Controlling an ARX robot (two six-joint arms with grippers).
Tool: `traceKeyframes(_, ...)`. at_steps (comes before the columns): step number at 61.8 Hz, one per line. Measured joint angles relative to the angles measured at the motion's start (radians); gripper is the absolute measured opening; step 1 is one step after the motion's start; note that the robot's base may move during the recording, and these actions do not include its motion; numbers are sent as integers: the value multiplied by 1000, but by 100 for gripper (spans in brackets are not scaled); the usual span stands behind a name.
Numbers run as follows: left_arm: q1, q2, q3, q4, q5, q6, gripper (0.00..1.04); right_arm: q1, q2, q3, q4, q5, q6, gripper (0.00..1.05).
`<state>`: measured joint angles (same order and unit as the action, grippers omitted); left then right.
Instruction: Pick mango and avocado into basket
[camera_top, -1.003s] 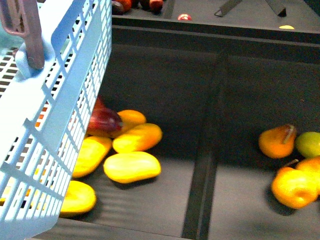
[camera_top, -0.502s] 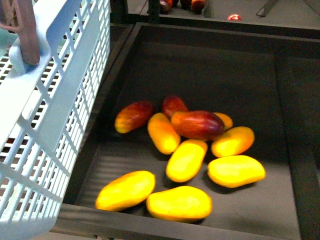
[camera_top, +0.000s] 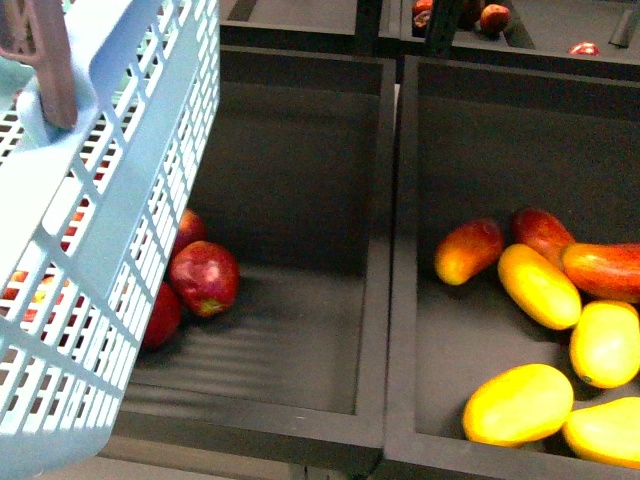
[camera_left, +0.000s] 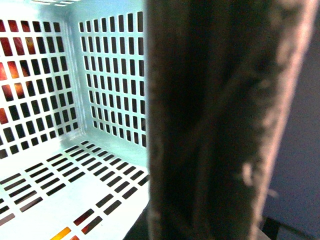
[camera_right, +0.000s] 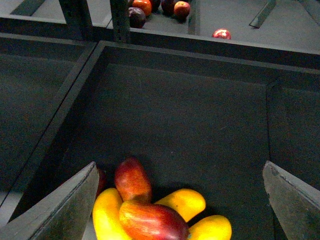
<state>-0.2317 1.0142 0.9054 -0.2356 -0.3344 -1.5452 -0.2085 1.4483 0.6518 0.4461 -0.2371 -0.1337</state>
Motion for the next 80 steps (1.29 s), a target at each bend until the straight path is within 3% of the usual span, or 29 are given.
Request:
traceKeyframes(7,7,-2,-1,0,-32,11,6,6,-1,0,0,-4,0,97)
traceKeyframes(20,0,-3,0,0,6,3,6,-1,0,0,0,0,0,97)
traceKeyframes(59,-5,-3,-2,2,-8,8,6,-5,0,0,0,2,0,97)
traceKeyframes(64,-27,0,-50,178,-111,219,6,-5,0,0,0,3,0,97)
traceKeyframes(68,-22,33,-36,210,-143,603,6,-5,0,0,0,2,0,97)
traceKeyframes(73,4,74,10,153,-105,1036,6,-5,0,0,0,2,0,97)
traceKeyframes(80,3,142,88,67,38,1237,6,-6,0,0,0,3,0,97)
